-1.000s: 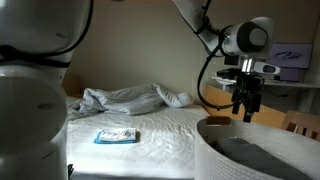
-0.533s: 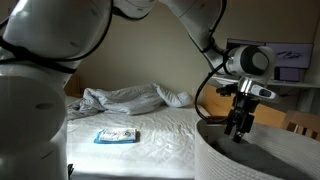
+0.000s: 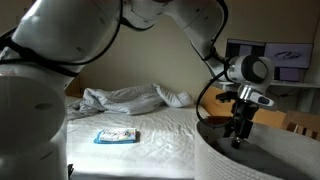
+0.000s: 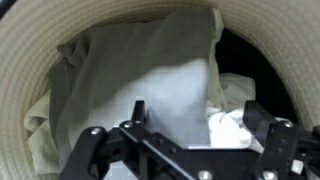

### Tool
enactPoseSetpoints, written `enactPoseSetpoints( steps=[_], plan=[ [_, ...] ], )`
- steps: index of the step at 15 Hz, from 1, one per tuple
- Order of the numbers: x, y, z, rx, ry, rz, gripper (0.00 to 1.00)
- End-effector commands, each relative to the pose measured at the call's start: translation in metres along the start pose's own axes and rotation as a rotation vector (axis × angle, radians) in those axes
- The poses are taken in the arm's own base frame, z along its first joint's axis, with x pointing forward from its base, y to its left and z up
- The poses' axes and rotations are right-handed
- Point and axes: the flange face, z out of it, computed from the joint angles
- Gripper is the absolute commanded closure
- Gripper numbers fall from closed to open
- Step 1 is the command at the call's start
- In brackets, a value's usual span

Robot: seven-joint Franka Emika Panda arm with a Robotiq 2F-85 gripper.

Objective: Remove the clothing from the laundry basket and put them on the bed.

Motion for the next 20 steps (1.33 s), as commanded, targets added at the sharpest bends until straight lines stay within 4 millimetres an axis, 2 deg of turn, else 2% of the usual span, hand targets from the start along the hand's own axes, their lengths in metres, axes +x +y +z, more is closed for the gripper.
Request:
enactPoseSetpoints(
  steps=[1, 4, 5, 6, 12, 15, 17, 20],
  plan=[
    [0.001, -0.005, -0.017, -0.057, 0.099, 0.024, 0.00],
    [0.003, -0.009, -0.021, -0.092, 0.149, 0.028, 0.00],
    [0.005, -0.009, -0.019, -0.106, 0.155, 0.025, 0.09],
    [0.006, -0.008, -0.017, -0.119, 0.162, 0.022, 0.26],
    [0.009, -0.011, 0.000, -0.165, 0.161, 0.004, 0.66],
    [0.006, -0.017, -0.003, -0.146, 0.160, -0.016, 0.85],
    [0.001, -0.020, -0.004, -0.126, 0.138, -0.043, 0.89],
    [-0.008, -0.021, -0.004, -0.105, 0.056, -0.112, 0.86]
  ],
)
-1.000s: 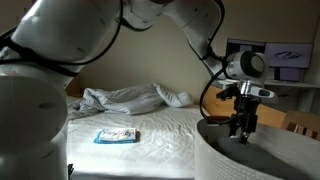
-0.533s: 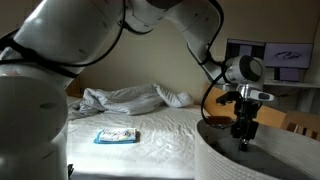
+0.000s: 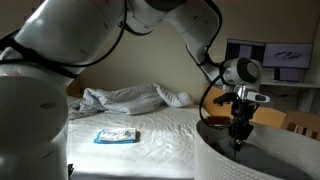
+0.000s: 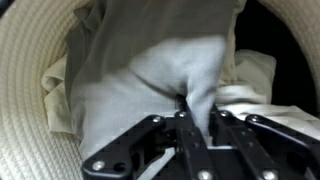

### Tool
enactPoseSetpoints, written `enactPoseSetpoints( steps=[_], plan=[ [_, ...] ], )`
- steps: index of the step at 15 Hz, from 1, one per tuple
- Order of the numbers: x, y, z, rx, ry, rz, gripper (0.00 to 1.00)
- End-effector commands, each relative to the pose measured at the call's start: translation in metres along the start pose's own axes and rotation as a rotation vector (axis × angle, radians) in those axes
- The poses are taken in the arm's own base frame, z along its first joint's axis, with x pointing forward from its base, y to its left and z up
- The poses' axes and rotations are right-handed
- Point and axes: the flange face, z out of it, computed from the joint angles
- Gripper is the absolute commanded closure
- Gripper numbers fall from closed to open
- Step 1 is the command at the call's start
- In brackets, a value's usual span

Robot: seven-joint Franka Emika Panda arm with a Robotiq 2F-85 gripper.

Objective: Remove the clothing from the laundry basket and put them on the bed.

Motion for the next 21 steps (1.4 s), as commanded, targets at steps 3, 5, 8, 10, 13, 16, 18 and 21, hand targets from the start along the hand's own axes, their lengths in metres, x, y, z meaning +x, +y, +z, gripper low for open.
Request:
enactPoseSetpoints(
  steps=[3, 5, 8, 10, 13, 16, 18, 21],
  plan=[
    [-0.016, 0.002, -0.013, 0.076, -0.106, -0.101, 0.87],
    [-0.023, 0.006, -0.027, 0.127, -0.122, -0.145, 0.87],
    [-0.036, 0.016, -0.063, 0.213, -0.099, -0.216, 0.86],
    [-0.050, 0.025, -0.096, 0.275, -0.063, -0.275, 0.87],
    [-0.075, 0.038, -0.155, 0.360, 0.028, -0.356, 0.87],
    [-0.103, 0.055, -0.218, 0.436, 0.149, -0.418, 0.87],
    [-0.124, 0.066, -0.260, 0.493, 0.229, -0.451, 0.86],
    [-0.154, 0.077, -0.315, 0.575, 0.327, -0.482, 0.86]
  ],
)
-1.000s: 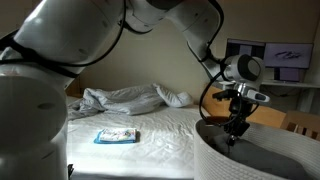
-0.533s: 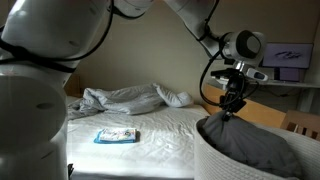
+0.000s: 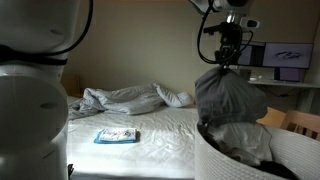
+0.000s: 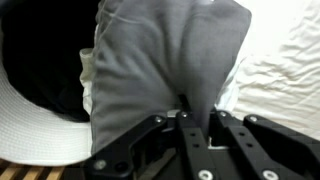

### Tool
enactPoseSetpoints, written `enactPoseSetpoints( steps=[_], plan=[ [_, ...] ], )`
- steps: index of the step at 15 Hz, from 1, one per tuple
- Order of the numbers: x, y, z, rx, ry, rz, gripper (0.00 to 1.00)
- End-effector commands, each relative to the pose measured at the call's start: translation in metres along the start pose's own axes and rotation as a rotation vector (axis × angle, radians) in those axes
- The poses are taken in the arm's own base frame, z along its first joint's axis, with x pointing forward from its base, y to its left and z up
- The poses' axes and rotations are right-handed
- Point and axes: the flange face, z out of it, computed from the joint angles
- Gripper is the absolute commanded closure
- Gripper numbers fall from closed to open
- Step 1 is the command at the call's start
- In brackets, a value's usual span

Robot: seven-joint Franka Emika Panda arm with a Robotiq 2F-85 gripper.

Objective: Remove the clothing from the laundry basket and put them on the bed.

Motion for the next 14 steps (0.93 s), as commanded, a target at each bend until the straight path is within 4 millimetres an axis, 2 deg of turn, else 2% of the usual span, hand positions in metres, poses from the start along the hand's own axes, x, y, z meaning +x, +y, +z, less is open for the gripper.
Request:
enactPoseSetpoints(
  steps=[1, 4, 7, 11, 14],
  plan=[
    [-0.018, -0.029, -0.066, 0.099, 0.104, -0.076, 0.87],
    [-0.025, -0.050, -0.103, 0.133, 0.180, -0.106, 0.86],
    [-0.025, -0.064, -0.117, 0.137, 0.211, -0.121, 0.86],
    [-0.025, -0.093, -0.106, 0.121, 0.209, -0.145, 0.86],
    [-0.029, -0.134, -0.087, 0.123, 0.190, -0.186, 0.87]
  ],
)
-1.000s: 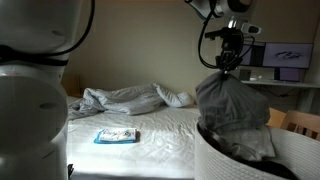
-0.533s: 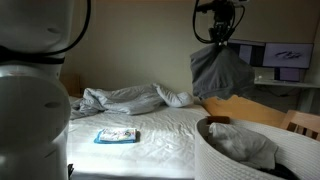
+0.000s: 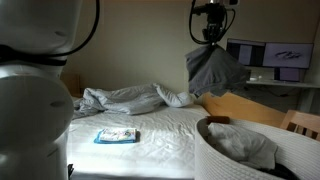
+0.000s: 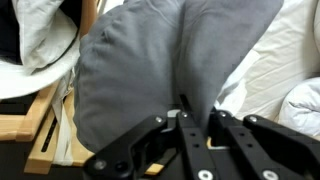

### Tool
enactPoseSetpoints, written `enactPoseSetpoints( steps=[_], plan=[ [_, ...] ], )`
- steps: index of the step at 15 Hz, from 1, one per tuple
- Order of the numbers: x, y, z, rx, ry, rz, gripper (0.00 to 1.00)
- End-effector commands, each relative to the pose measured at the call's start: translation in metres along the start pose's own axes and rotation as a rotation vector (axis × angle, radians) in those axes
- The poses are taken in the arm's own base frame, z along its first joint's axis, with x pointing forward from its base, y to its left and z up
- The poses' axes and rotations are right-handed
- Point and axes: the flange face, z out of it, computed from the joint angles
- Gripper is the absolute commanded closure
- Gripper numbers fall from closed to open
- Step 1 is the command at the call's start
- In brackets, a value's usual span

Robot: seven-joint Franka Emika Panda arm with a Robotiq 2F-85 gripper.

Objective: Remove the clothing from the laundry basket and put them on the bed.

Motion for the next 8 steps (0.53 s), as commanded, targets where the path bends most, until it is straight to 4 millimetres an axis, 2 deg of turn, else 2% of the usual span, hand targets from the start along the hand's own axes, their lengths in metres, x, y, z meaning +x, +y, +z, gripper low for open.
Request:
enactPoseSetpoints(
  steps=[1, 4, 8],
  plan=[
    [-0.001, -0.053, 0.014, 0.032, 0.003, -0.035, 0.87],
    [-0.016, -0.107, 0.016, 0.110, 0.029, -0.076, 0.87],
    [-0.049, -0.196, -0.009, 0.247, 0.227, -0.116, 0.87]
  ],
)
